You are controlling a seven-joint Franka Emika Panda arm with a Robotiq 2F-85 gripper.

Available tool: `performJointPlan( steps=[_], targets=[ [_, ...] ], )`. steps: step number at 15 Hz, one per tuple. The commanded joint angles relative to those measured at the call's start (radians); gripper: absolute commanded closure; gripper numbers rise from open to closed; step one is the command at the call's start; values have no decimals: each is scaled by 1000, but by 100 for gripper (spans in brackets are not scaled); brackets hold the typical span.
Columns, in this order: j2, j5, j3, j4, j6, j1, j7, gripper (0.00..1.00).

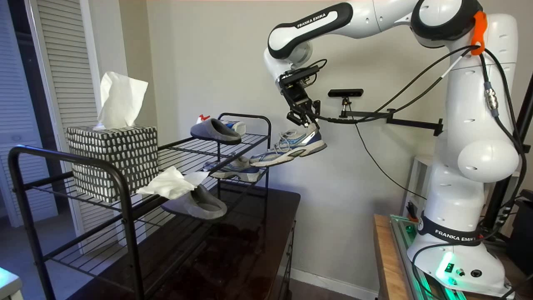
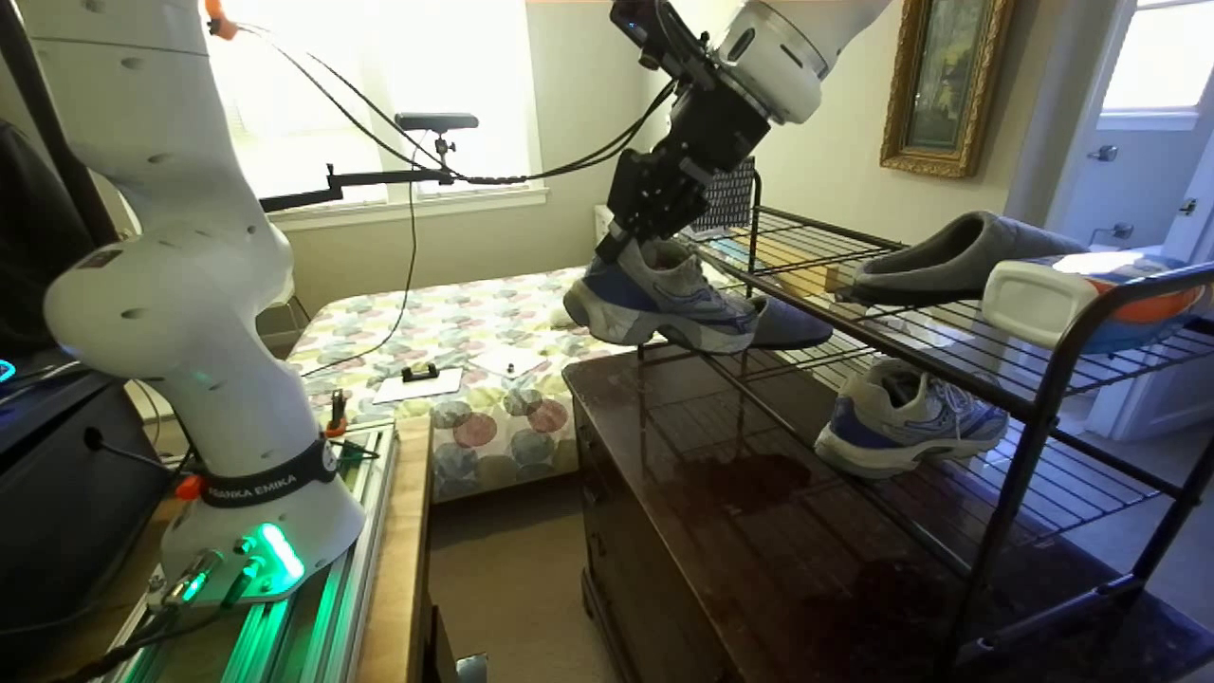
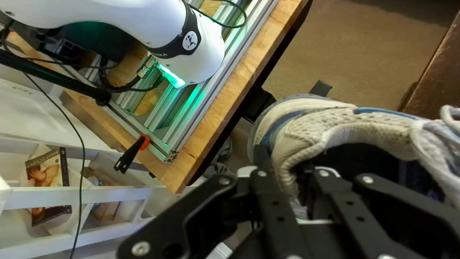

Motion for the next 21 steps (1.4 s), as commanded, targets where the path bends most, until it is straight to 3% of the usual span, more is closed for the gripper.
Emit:
performJointPlan(
  steps=[1, 9, 21],
  targets=[
    [-73, 18, 21, -93, 114, 0, 86, 95],
    [-93, 72, 35, -201, 353, -3, 316, 95],
    [-82, 1, 60, -270, 626, 3, 277, 95]
  ],
)
